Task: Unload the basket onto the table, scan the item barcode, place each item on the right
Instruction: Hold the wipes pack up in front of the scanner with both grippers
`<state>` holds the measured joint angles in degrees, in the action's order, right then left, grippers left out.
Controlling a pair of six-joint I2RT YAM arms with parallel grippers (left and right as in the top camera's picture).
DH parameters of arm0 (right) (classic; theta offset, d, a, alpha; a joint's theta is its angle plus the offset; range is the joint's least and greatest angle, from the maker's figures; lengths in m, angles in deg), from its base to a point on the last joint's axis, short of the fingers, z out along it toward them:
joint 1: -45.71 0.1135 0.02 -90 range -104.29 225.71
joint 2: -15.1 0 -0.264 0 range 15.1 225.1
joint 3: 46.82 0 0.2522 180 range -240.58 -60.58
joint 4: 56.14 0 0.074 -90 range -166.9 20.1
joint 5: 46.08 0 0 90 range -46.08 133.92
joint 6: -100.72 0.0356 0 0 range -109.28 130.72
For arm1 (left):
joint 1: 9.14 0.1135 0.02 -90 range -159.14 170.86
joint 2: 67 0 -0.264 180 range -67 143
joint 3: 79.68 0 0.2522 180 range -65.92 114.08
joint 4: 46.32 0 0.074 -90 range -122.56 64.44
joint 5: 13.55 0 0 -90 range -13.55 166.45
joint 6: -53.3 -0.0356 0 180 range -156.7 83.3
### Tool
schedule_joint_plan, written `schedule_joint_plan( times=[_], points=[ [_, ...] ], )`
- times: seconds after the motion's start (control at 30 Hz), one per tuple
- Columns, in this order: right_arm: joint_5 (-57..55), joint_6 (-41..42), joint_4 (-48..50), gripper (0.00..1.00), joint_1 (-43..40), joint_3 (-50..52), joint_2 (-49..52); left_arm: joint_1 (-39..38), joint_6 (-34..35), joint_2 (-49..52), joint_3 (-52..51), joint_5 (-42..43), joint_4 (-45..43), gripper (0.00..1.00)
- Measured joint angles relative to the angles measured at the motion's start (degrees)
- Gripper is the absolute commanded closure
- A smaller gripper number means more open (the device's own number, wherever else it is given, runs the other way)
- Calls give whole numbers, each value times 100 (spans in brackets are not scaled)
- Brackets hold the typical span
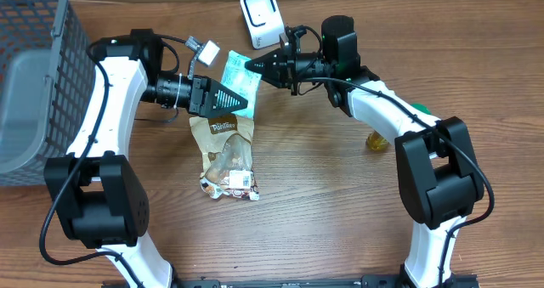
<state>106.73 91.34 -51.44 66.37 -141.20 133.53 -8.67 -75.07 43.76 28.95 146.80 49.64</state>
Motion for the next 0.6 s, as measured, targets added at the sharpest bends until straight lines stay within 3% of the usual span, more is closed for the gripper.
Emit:
schedule_joint_plan(
  times=[0.17,0.47,0.6],
  points=[
    [-138,122,258,96,28,0,0,-11,-2,0,0,2,4,34],
    [-219,179,326,96,70,0,0,-13,-15,0,0,-4,-131,35],
    [-210,-138,367,96,160,0,0,-11,-37,0,0,-109,-151,57]
  ],
)
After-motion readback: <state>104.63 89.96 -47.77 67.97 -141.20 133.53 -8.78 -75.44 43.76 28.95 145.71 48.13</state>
